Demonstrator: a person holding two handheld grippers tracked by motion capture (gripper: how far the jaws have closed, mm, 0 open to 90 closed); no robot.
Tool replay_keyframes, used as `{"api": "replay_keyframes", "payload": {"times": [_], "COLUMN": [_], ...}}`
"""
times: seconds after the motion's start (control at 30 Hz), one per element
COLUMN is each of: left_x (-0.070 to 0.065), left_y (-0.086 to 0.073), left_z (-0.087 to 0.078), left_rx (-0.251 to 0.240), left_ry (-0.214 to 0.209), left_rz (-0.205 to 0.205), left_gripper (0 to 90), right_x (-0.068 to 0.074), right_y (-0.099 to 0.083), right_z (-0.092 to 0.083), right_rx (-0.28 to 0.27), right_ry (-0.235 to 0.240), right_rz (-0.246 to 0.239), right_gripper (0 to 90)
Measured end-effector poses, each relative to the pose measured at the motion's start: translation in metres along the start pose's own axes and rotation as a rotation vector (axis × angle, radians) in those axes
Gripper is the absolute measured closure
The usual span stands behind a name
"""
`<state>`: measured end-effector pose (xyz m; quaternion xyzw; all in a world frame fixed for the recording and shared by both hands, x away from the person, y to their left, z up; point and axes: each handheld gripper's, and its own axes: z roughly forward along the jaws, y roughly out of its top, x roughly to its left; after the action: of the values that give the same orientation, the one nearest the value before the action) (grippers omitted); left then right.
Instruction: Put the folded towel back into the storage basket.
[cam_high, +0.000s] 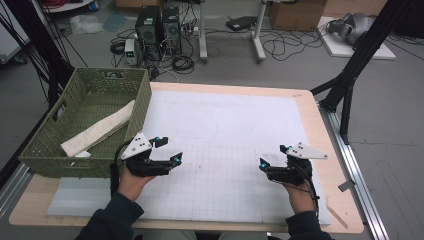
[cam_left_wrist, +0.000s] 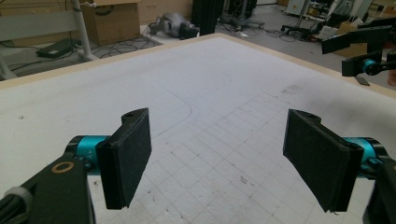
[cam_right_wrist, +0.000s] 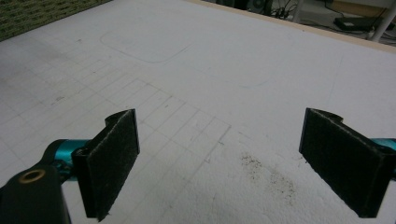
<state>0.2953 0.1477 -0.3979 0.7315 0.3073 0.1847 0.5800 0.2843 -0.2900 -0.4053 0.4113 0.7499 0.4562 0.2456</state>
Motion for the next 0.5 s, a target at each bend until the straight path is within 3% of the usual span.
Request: {"api": "replay_keyframes", "payload": {"times": [0.5], "left_x": [0.0001], "left_y": [0.0005], "left_z": [-0.0006], "left_rx": [-0.002], "left_ry": [0.004], "left_rz": [0.001], "left_gripper": [23.9], "right_x": [0.0007], "right_y": [-0.0003], "right_z": [-0.0017], "right_rx": [-0.002], "right_ry": [-0.003], "right_rz": [-0.006], "right_gripper": [11.4]}}
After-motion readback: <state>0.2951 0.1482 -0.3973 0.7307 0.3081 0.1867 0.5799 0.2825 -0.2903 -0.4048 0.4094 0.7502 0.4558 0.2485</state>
